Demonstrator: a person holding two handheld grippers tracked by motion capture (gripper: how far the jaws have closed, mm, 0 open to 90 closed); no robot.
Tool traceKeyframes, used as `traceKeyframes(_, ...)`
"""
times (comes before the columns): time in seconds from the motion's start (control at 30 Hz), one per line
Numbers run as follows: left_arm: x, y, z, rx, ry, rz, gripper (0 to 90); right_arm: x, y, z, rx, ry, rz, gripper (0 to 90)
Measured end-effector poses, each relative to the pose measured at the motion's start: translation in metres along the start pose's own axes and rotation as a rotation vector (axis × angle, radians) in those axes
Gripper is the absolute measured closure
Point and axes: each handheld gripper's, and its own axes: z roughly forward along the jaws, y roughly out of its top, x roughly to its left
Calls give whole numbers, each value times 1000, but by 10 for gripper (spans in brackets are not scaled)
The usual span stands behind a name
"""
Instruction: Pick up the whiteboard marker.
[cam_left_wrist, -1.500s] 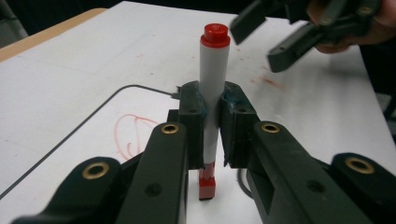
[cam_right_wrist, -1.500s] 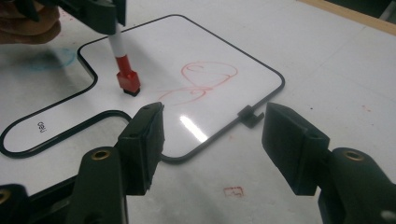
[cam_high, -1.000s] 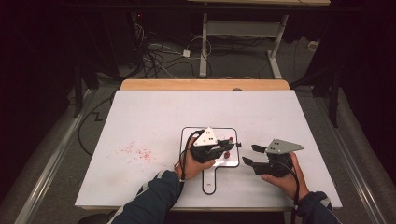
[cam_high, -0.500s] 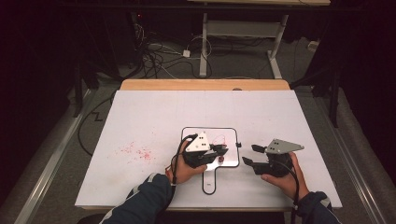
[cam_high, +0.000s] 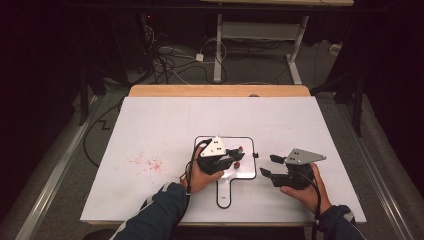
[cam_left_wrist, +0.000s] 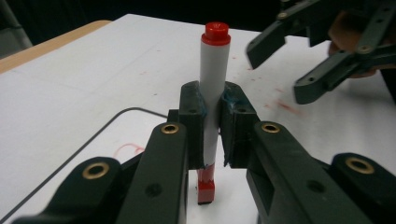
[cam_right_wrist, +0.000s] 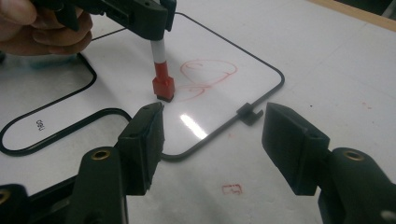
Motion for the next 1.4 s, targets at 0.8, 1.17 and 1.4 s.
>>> traceKeyframes(0.8, 3, 9, 21, -6, -13, 18, 789, 2, 0, 0, 3, 4, -9, 399)
traceKeyframes(1.17, 34, 5, 16, -12, 81, -41, 788, 2, 0, 1, 5, 9, -13, 399)
traceKeyframes(1.4, 19, 8, 19, -3, 7, -5, 788, 1, 0, 0, 3, 8, -11, 399)
